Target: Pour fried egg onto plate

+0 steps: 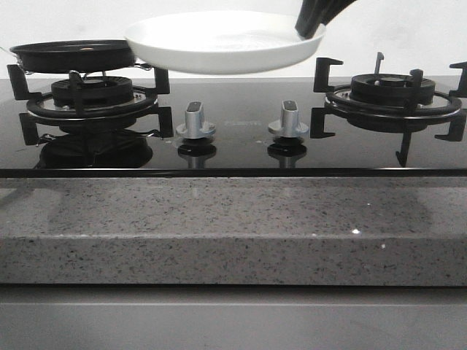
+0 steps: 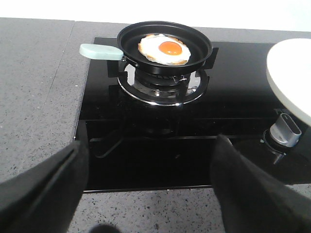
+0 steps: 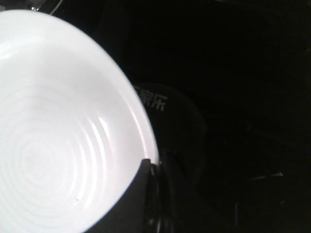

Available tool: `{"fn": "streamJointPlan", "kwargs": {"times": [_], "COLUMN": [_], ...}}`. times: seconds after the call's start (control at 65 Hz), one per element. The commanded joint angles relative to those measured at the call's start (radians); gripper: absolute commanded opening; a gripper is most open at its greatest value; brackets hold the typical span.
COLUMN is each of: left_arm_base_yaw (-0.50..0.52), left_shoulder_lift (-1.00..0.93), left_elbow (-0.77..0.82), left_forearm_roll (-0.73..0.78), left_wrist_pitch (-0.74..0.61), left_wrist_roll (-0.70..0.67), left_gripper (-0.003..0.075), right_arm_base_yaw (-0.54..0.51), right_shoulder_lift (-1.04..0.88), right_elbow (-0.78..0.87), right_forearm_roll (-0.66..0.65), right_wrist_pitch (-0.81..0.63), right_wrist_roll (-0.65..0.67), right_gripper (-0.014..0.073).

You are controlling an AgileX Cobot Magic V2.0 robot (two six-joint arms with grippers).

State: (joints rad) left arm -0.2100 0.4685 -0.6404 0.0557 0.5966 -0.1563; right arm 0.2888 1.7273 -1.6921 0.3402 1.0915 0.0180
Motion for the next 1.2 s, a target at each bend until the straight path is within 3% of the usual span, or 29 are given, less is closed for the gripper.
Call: {"fn": "streamJointPlan", "kwargs": {"times": [0.0, 0.354, 1.184], "left_arm_base_yaw": [-0.006, -0.006, -0.006], "left_shoulder_lift": [0.010, 0.010, 0.010], "left_elbow": [-0.025, -0.025, -0.025], "left_forearm_roll": [-0.003, -0.003, -0.008], "left_wrist_pitch": [-0.079, -0.079, -0.113], "left_wrist_roll": [-0.011, -0.011, -0.011], "left_gripper": [0.0524, 0.0524, 0.0524], "right_arm_base_yaw": [0.014, 0.020, 0.020], "right_shoulder_lift": [-0.124, -0.162, -0.162], "right_elbow": [0.090, 0.288, 0.293], "right_forearm_roll": [0.027, 0.001, 0.000], "right_wrist_pitch": [-0.141, -0.246, -0.245], "right_wrist_roll": [-0.027, -0.028, -0.028], "right_gripper": [-0.0060, -0.0060, -0.0060]}}
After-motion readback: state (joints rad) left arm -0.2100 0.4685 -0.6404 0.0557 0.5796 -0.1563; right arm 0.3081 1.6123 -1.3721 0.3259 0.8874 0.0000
